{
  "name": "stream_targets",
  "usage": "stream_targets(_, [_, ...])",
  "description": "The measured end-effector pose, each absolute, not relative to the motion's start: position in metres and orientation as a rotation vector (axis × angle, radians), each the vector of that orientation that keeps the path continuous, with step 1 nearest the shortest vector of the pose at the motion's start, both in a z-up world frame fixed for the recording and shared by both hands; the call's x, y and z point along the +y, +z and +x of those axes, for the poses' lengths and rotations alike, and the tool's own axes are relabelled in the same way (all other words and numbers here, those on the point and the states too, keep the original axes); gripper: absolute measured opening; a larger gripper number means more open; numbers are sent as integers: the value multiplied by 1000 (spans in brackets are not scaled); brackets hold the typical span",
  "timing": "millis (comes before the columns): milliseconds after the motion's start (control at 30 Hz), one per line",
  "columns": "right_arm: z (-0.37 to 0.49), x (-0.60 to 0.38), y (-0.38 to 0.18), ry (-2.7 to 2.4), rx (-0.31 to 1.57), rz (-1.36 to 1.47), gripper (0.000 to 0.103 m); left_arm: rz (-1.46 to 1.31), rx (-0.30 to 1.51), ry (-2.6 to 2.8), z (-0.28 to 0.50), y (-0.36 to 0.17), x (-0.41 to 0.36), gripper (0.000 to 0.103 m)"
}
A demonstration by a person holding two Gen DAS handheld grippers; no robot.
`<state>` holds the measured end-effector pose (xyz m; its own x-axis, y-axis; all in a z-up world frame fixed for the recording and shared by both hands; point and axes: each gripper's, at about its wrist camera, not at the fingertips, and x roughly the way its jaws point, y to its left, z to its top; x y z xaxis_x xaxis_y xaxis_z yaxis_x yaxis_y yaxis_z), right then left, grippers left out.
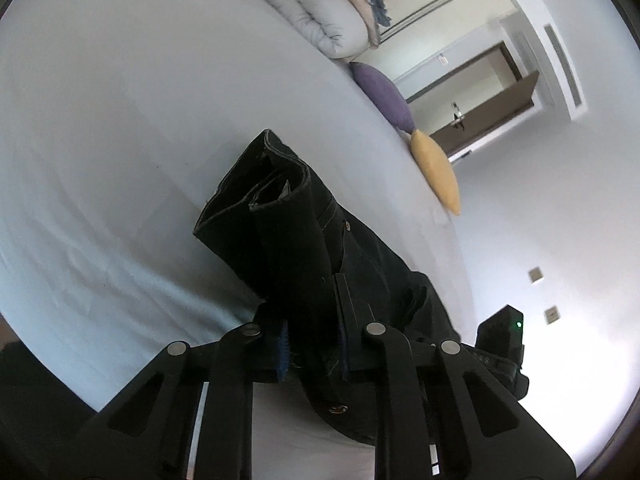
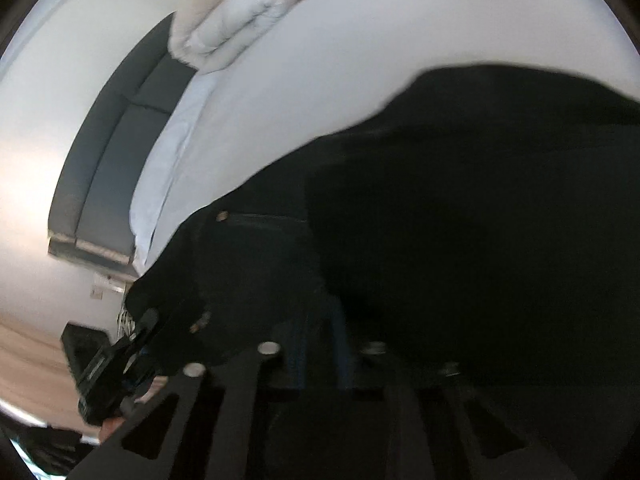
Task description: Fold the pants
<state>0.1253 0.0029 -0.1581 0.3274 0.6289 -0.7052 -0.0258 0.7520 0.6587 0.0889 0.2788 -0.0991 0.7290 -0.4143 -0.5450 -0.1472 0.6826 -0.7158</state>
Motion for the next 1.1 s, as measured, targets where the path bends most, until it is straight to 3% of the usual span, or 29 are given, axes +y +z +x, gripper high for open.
stream_targets(533, [110,-8,-175,492,1106,741,0,-489,698,-208,96,-36,208,14])
stream_targets(600, [99,-25,-171,507,1077,832,19,-378,671,-247,96,-17,177,14])
stream_targets(667, [83,-47,-163,544,991,919,50,-273,661,-295,99,-5,143,14])
stream_targets(733, [71,-70,-159,544,937,993,59,-130,657,-362,98,0,94,14])
stream_targets(933, [49,-121,-163,534,901,1108,62,141,699,-532,87,-24,-17,14])
stream_targets(1100, [46,-136,-168,548,892,1146,65,332,729,-582,69,-60,-68,13])
